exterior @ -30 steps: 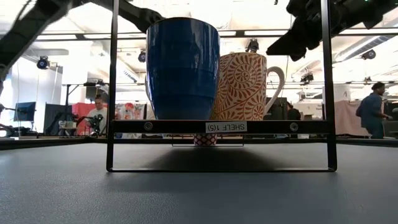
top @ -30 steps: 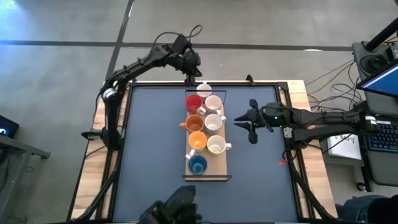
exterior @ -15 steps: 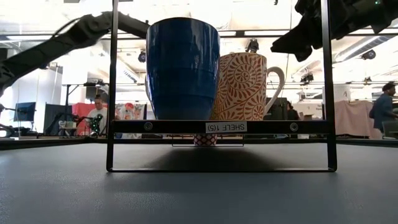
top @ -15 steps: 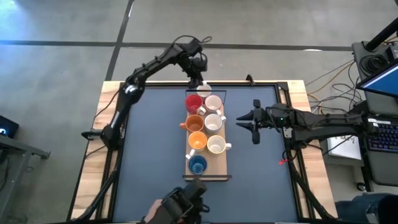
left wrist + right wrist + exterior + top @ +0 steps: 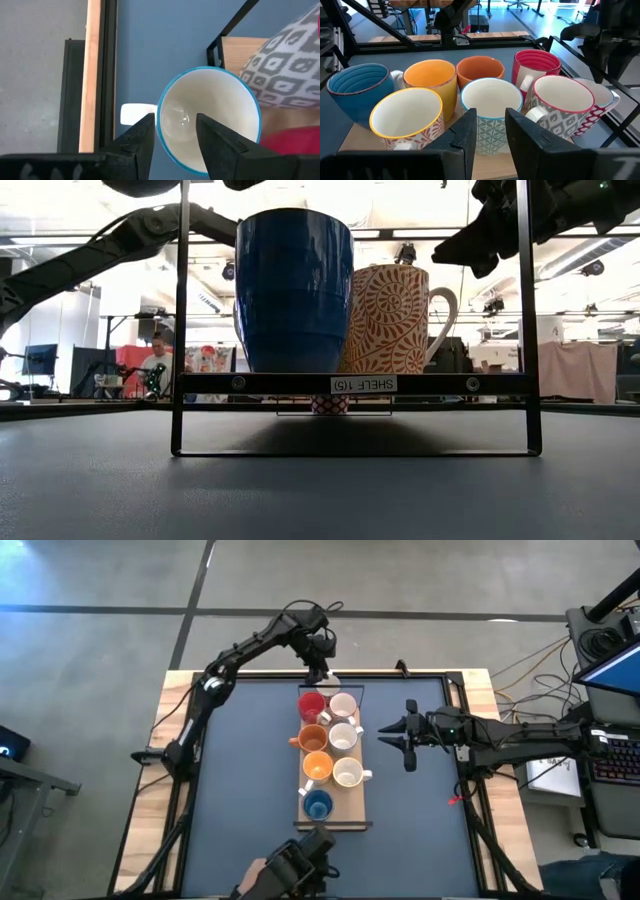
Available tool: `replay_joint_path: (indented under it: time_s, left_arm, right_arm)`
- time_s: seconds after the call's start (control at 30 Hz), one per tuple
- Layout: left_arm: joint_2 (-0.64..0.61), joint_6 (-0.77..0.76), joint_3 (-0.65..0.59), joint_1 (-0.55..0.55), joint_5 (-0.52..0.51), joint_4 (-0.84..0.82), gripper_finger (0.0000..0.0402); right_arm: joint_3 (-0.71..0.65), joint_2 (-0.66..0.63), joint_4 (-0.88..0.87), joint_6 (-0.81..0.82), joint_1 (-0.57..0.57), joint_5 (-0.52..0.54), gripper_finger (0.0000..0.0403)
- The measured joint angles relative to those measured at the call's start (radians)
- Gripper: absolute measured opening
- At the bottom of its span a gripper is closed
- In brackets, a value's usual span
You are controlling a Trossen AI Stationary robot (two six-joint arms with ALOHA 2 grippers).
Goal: Place coffee mugs
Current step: Put the red patterned mug on the shelf
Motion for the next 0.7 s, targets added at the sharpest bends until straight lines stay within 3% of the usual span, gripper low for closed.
replay_joint_path:
  time_s: [0.27, 0.4, 0.7]
  left_arm:
    - [0.000, -0.032, 0.000, 0.006, -0.061, 0.000, 0.0127]
    - [0.002, -0.020, -0.003, 0.011, -0.017, -0.001, 0.0127]
    - [-0.002, 0.008, -0.011, 0.027, -0.044, -0.006, 0.0104]
  right_arm:
    - [0.000, 0.000, 0.000, 0.000, 0.000, 0.000, 0.0093]
    - [0.000, 0.000, 0.000, 0.001, 0.000, 0.000, 0.0093]
    - [0.000, 0.000, 0.000, 0.003, 0.000, 0.000, 0.0093]
